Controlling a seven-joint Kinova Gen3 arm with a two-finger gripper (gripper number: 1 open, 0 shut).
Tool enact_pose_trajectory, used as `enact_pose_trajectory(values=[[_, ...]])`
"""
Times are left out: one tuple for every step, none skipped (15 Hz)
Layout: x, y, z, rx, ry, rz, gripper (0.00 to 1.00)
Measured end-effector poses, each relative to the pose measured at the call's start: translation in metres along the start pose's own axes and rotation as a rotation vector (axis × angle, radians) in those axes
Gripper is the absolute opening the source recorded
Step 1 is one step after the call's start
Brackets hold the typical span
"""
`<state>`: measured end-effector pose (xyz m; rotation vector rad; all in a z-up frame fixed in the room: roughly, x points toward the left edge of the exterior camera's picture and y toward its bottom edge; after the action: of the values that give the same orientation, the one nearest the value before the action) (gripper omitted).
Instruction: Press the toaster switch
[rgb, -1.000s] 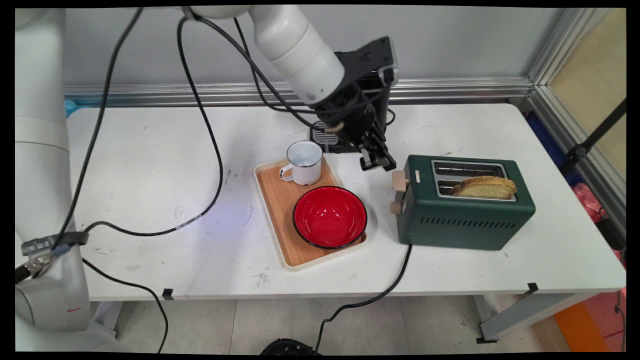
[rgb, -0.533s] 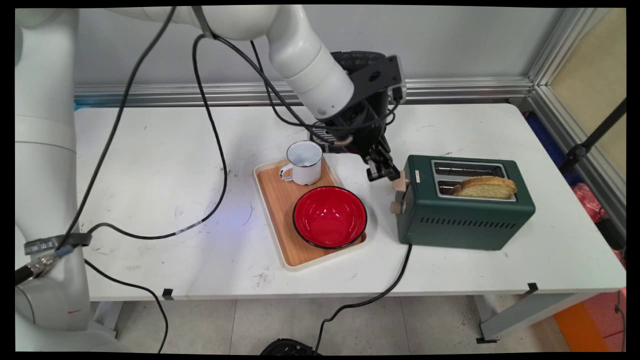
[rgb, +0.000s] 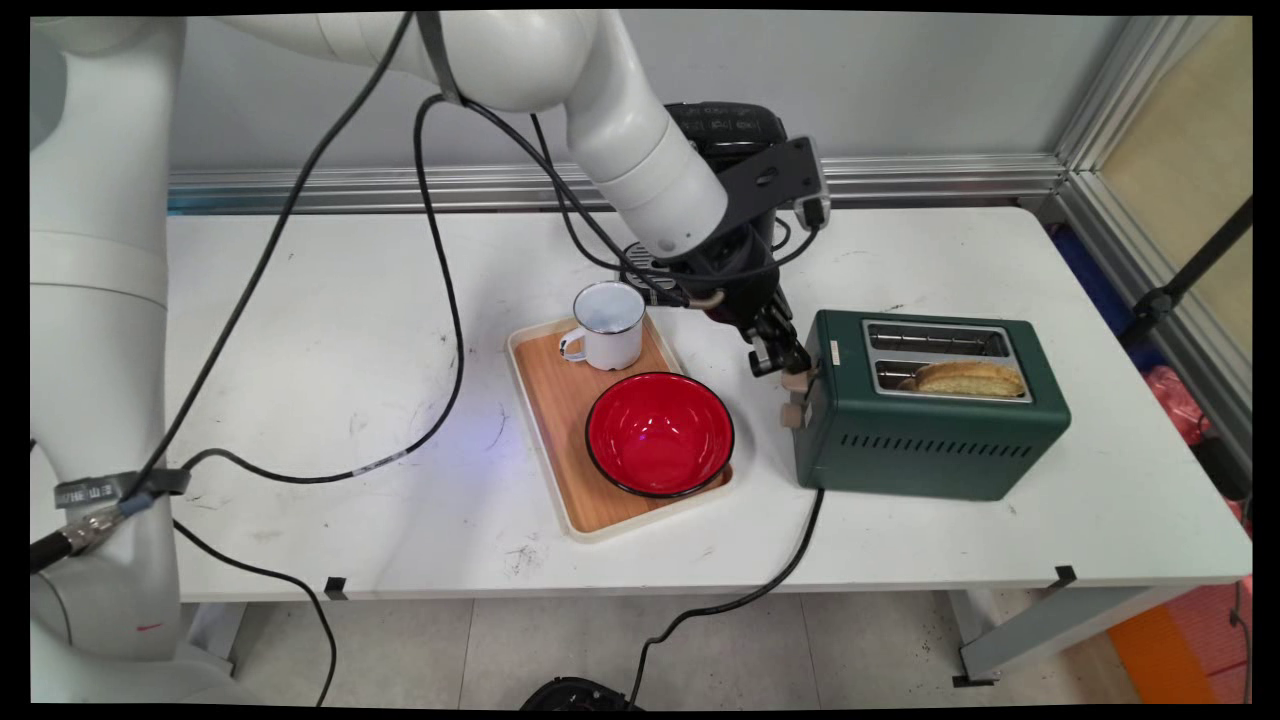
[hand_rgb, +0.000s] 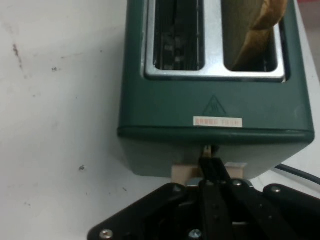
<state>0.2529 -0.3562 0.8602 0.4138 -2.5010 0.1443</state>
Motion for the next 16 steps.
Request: enact_pose_trajectory(values=[[-0.001, -0.001, 0.003, 0.0, -0.002, -0.002, 0.0], [-0.001, -0.001, 0.005, 0.0, -0.005, -0.004, 0.0], [-0.002, -0.001, 0.007, 0.0, -0.006, -0.005, 0.0], [-0.002, -0.002, 0.009, -0.001, -0.01, -0.007, 0.0], [-0.003, -0.002, 0.011, -0.002, -0.013, -0.008, 0.0], [-0.004, -0.003, 0.013, -0.002, -0.016, -0.009, 0.0], [-0.005, -0.003, 0.016, -0.003, -0.02, -0.011, 0.0], [-0.006, -0.003, 0.017, -0.003, -0.023, -0.012, 0.0], [-0.007, -0.004, 0.02, -0.004, -0.028, -0.014, 0.0], [-0.009, -0.004, 0.022, -0.004, -0.032, -0.015, 0.0], [-0.01, -0.004, 0.024, -0.004, -0.036, -0.016, 0.0], [-0.011, -0.005, 0.025, -0.004, -0.04, -0.017, 0.0], [-0.013, -0.005, 0.027, -0.004, -0.044, -0.018, 0.0], [-0.014, -0.006, 0.028, -0.004, -0.048, -0.019, 0.0], [-0.015, -0.006, 0.029, -0.004, -0.052, -0.019, 0.0], [-0.016, -0.007, 0.03, -0.004, -0.054, -0.019, 0.0]])
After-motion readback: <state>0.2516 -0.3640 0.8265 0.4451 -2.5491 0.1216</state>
